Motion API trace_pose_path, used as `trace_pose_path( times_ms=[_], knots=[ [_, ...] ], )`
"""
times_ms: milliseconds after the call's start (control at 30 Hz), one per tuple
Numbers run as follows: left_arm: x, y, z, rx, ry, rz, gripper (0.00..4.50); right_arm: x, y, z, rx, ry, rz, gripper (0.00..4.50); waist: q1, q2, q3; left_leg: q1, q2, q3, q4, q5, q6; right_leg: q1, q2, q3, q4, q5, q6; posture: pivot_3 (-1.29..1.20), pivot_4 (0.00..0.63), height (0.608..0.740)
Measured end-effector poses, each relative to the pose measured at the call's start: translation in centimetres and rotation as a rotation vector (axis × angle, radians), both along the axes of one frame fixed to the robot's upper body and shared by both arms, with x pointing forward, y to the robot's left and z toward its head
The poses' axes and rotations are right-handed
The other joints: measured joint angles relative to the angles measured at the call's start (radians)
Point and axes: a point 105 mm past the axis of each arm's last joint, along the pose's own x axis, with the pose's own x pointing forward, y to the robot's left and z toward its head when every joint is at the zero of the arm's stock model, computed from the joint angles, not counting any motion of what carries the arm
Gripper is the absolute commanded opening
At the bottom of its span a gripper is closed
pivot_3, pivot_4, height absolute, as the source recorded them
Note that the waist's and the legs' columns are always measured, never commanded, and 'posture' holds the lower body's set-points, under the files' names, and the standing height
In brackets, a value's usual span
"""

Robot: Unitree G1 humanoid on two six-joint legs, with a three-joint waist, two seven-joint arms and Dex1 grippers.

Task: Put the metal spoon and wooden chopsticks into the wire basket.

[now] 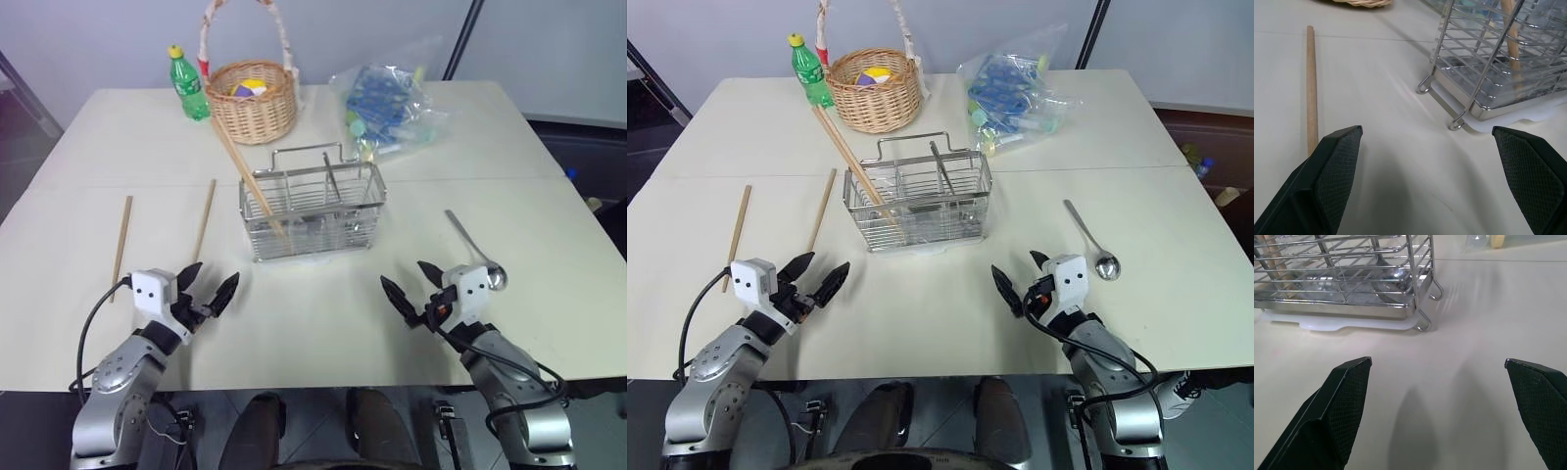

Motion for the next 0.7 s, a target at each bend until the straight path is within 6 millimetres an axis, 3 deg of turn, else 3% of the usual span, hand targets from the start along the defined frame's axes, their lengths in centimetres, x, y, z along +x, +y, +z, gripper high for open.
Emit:
trace_pose_path(
  times_ms=[700],
  knots=[
    [0.14, -0.28, 0.91, 0.003, -0.018, 0.003, 4.46, 0.05, 0.42, 0.04, 0.011, -0.012, 0.002, 4.50, 0.000, 0.000, 0.000, 0.000, 0.000, 0.000, 0.000, 0.000, 0.000, 0.000, 0.000, 0.000, 0.000, 0.000, 0.000, 0.00, 0.150, 0.740]
  ],
)
